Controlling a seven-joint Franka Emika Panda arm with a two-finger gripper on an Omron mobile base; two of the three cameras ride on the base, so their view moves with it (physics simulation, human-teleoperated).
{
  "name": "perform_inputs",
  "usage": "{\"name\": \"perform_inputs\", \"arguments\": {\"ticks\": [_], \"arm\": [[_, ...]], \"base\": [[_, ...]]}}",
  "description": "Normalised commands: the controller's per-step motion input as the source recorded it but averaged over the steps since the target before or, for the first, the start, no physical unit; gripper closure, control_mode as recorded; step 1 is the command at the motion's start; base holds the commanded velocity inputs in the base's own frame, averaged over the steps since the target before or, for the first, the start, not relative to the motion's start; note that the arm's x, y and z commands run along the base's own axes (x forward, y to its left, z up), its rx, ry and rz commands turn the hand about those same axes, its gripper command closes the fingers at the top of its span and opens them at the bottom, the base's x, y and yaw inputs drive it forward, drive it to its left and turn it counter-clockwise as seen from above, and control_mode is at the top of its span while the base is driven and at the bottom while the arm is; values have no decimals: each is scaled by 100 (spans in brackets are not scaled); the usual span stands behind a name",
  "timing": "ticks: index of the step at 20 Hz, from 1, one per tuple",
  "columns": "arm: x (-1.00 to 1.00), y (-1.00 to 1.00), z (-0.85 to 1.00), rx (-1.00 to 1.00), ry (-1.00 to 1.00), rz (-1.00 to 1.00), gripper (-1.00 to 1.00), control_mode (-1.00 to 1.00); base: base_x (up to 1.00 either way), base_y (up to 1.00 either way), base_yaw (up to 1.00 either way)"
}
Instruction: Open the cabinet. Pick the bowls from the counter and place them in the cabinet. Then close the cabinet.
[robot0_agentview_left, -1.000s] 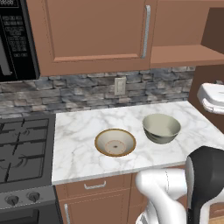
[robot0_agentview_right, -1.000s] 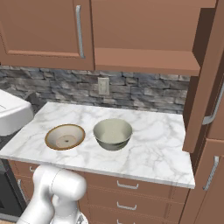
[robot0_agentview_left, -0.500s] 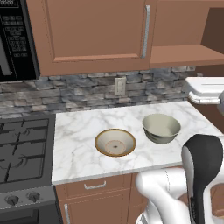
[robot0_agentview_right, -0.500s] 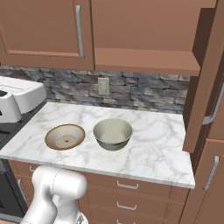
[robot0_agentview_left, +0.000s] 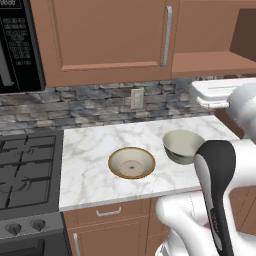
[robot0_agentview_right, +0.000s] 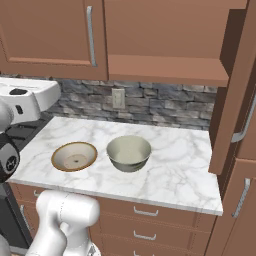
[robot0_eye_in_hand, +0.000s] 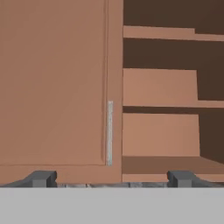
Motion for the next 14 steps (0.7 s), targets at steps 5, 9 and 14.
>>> {"name": "perform_inputs", "arguments": {"ticks": [5, 9, 14], "arm": [[41, 9, -3, 1, -7, 4, -100, -100], [45, -11, -1, 0, -18, 0, -100, -100], [46, -15, 0, 0, -16, 0, -100, -100]], "base": [[0, 0, 0], [0, 0, 0], [0, 0, 0]]}}
